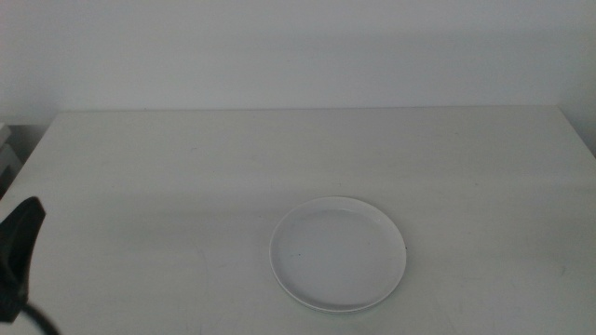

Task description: Stack the three bowls on top of each other.

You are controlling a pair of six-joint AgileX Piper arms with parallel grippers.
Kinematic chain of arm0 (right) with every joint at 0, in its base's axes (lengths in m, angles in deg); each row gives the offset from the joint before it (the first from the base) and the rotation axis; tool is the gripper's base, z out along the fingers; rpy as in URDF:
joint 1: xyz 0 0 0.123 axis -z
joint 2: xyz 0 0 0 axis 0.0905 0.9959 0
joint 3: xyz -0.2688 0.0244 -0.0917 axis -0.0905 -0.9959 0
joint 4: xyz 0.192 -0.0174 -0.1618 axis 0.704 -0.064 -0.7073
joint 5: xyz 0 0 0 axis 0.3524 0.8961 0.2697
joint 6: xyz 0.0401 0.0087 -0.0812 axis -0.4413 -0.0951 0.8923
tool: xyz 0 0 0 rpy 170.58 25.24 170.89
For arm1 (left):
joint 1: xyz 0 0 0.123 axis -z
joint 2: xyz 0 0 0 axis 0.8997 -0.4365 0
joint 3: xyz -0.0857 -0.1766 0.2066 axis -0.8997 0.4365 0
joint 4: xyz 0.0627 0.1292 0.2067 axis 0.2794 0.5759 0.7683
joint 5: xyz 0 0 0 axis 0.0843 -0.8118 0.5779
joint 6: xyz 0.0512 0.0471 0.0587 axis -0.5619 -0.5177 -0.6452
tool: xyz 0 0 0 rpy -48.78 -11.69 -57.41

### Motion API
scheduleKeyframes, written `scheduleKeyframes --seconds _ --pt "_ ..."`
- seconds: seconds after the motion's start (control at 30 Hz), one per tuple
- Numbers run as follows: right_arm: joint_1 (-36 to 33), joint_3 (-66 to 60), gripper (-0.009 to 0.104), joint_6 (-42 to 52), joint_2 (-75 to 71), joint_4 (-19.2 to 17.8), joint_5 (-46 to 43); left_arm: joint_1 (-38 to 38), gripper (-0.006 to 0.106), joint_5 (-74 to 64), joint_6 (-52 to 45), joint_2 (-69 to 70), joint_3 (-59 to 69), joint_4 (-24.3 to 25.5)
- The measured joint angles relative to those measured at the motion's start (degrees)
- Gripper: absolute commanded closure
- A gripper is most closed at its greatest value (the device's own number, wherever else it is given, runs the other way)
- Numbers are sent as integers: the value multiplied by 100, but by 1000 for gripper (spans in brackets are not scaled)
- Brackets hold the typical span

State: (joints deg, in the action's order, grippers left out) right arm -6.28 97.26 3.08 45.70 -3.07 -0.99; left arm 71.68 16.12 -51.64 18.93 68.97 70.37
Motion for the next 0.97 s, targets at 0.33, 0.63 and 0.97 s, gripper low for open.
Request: scheduleKeyframes --seconds 0.33,0.63,0.97 --pt "40 -984 36 0 -1183 -890 -48 -13 10 0 -2 1501 1286 -646" --pt "40 -2168 36 0 -1958 -904 12 -13 10 -251 -6 1933 1663 -831" --pt "40 -2230 36 0 -1965 -921 108 -13 10 -278 -6 2038 1663 -831"
